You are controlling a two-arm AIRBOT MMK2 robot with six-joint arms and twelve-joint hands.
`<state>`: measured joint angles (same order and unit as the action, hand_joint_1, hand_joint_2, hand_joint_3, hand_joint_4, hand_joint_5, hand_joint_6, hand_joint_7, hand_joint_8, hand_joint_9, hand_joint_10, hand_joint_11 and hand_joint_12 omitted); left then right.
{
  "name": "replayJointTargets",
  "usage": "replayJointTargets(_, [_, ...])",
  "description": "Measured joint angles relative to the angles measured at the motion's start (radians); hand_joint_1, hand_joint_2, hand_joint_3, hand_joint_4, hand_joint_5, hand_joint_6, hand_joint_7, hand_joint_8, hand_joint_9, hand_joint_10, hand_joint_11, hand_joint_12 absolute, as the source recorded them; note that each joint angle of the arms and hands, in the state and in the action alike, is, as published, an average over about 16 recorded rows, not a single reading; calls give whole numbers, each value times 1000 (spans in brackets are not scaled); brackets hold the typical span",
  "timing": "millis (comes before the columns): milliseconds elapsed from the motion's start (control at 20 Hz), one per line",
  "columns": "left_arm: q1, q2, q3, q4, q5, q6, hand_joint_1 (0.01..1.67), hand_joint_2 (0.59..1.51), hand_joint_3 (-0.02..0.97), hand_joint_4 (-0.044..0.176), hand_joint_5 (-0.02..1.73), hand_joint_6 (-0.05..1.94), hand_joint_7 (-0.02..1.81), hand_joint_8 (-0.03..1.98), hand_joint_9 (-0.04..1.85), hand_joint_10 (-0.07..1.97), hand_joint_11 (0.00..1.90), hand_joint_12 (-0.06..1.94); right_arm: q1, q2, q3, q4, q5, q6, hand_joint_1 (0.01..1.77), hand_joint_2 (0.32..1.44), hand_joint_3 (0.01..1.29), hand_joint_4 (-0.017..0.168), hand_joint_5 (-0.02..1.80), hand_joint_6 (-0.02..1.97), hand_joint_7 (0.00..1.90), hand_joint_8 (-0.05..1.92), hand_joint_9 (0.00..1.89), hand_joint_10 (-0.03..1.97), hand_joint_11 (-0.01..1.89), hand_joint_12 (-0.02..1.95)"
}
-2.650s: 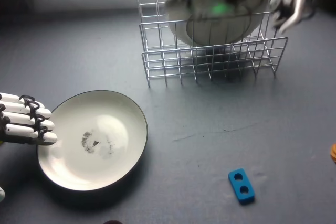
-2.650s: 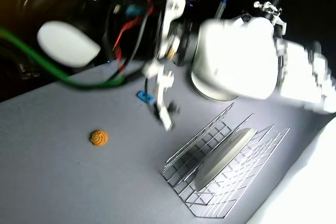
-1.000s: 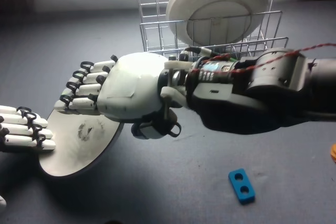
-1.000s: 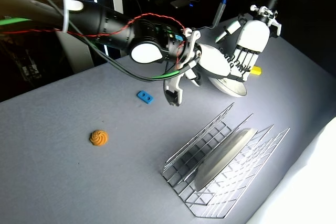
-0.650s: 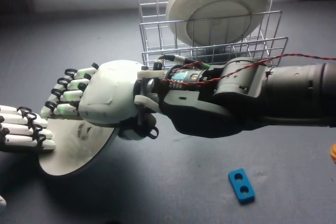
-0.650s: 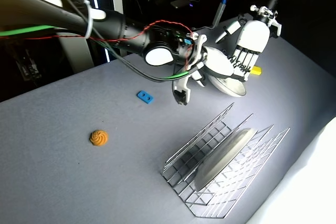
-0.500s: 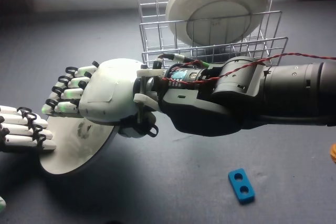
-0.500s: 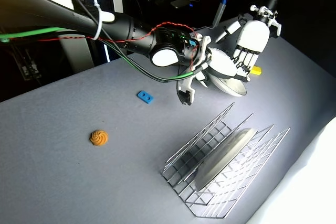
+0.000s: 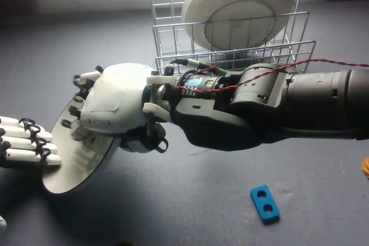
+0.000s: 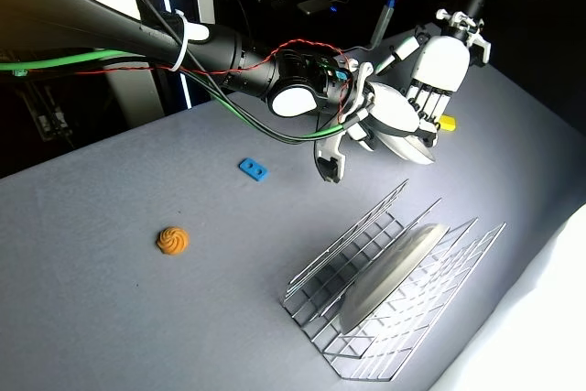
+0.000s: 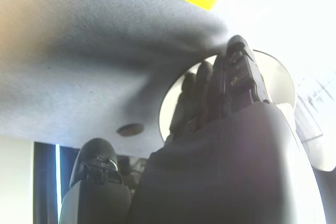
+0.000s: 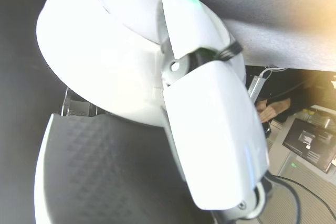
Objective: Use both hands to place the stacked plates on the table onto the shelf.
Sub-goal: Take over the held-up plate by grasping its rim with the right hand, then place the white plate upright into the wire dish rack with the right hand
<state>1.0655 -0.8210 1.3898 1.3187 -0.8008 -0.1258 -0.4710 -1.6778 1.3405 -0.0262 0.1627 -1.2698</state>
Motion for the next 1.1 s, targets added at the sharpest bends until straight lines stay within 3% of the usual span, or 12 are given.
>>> replayJointTargets(300, [-31,3,-1,7,-1,-2,14,1104,19,-5,47,-9,19,4,9,-8,21,9,3,16,-13,3,23,0,1217,1101,16,4,648,489,720,321,816,66,490,1075])
replayJointTargets(500, [-86,15,-1,12,-4,-8,14,1101,19,-4,49,2,20,8,17,1,21,9,5,37,-33,5,37,0,1178,1063,16,8,748,679,851,500,1029,80,679,1124])
replayJointTargets(750, [-185,41,-3,27,-6,-20,14,1099,19,0,62,13,27,13,21,6,23,9,6,82,-84,7,41,0,1180,1027,16,8,788,800,894,708,1106,250,798,1103])
replayJointTargets(1100, [-313,98,-11,47,-16,-50,13,1099,19,4,74,16,35,15,20,5,23,9,29,196,-205,45,23,-2,1194,1024,17,12,824,873,933,813,1127,325,800,1111])
